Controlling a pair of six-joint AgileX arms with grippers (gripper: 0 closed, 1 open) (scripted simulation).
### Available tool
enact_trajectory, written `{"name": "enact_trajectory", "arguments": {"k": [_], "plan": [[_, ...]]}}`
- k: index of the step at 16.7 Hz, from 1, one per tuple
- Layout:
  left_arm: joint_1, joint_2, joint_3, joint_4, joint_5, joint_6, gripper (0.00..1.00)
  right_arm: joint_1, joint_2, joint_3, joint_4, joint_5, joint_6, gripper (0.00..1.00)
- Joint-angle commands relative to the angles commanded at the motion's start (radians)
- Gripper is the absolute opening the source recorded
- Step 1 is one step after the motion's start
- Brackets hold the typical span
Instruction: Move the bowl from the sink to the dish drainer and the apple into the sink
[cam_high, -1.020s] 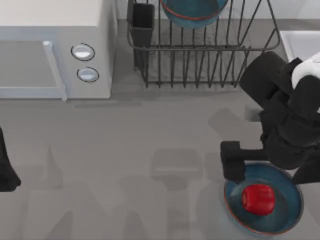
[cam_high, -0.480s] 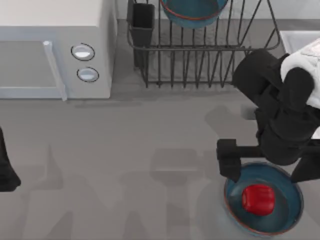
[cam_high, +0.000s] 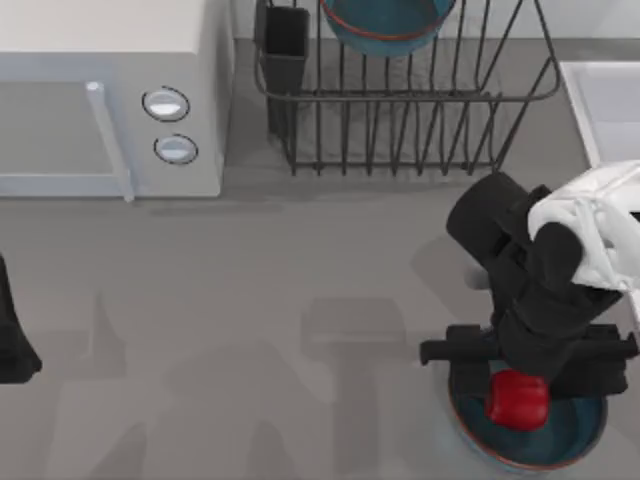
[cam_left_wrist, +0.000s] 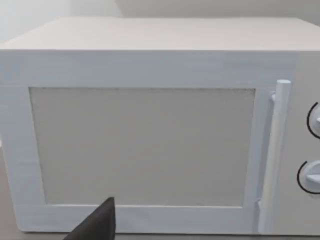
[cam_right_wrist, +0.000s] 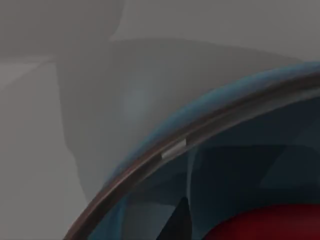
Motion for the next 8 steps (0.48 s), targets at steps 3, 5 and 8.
{"name": "enact_trajectory", "arguments": {"k": [3, 5, 8], "plan": [[0.0, 0.0, 0.0, 0.0, 0.0, 0.0, 1.0, 0.002, 0.048, -0.056, 0.089, 0.002, 0.003, 1.0], [0.0, 0.0, 0.0, 0.0, 0.0, 0.0, 1.0, 0.002, 0.054, -0.062, 0.098, 0.003, 0.003, 1.0], [0.0, 0.0, 0.0, 0.0, 0.0, 0.0, 1.0, 0.002, 0.054, -0.062, 0.098, 0.003, 0.003, 0.92]]}}
